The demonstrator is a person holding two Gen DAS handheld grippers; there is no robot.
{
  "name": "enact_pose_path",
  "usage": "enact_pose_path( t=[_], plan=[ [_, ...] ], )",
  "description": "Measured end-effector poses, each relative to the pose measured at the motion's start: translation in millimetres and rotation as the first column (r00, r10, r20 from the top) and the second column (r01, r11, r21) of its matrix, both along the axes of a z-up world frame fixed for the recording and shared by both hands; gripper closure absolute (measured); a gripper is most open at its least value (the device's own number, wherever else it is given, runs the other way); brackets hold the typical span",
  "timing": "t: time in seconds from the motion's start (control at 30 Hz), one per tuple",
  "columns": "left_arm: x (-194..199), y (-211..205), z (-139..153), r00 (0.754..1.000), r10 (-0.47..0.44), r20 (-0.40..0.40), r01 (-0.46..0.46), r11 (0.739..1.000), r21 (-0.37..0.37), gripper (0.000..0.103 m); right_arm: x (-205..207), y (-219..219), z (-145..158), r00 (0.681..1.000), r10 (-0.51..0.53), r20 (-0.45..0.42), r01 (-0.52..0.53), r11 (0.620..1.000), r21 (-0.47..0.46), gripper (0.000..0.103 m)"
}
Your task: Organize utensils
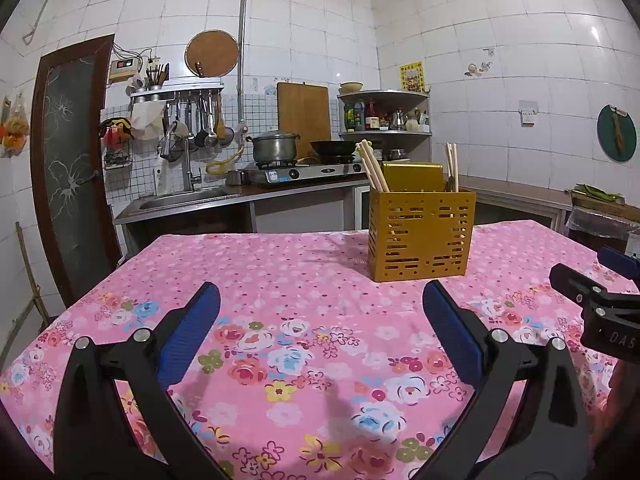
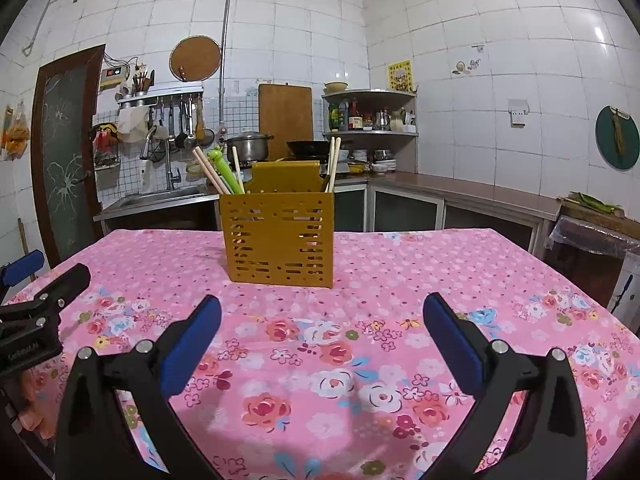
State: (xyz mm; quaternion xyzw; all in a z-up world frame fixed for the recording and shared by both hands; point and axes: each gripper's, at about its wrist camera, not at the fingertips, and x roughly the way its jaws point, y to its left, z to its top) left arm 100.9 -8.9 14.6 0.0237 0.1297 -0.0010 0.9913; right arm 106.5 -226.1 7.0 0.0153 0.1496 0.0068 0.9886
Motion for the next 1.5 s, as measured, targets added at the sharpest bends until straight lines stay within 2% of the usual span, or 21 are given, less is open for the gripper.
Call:
enact_pose_path(
  t=[0.63, 1.5],
  plan=[
    [-0.9, -0.8, -1.7, 0.999, -0.032, -0.013, 0.032, 0.999, 0.001, 0.005, -1.6, 3.6, 0.9, 1.000, 0.010, 0.001, -0.010, 1.000, -0.021, 0.004],
    [-3.2, 0.2, 0.1, 1.000, -0.024, -0.002, 0.024, 1.000, -0.002, 0.005, -1.5, 3.7, 0.7, 1.000, 0.010, 0.002, -0.010, 1.000, -0.022, 0.004]
  ],
)
